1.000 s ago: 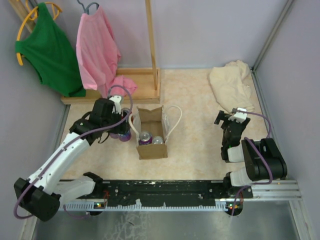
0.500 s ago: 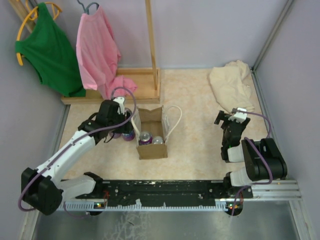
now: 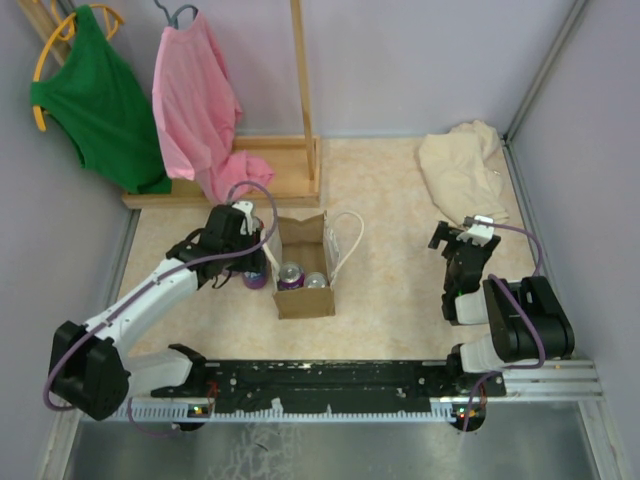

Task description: Take the beverage out of the canvas bag

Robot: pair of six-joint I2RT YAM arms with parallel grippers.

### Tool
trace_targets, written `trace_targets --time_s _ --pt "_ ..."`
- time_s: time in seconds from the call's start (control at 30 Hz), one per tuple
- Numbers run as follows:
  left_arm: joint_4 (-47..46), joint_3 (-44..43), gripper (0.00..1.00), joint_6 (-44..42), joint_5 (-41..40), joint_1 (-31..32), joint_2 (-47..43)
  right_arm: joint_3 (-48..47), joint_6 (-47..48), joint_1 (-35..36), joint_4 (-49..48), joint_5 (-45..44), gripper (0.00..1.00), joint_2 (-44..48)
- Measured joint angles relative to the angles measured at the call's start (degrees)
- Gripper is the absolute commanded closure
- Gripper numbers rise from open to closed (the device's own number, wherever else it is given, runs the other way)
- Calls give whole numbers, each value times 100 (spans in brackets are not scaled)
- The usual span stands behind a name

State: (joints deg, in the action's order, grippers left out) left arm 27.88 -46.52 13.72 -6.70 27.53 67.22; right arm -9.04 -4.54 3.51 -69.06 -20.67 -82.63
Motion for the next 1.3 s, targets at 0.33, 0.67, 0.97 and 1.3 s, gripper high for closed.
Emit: trace_targets --time_s 0.33,0.67,0.97,1.3 --pt "-179 72 97 44 -37 0 76 0 0 0 0 0 1 0" --pt "-341 179 47 114 -87 0 50 0 0 0 0 0 1 0" --pt "-184 142 31 153 -94 0 26 0 0 0 0 0 1 0" --pt "15 -286 11 140 -57 0 -299 0 0 0 0 0 1 0"
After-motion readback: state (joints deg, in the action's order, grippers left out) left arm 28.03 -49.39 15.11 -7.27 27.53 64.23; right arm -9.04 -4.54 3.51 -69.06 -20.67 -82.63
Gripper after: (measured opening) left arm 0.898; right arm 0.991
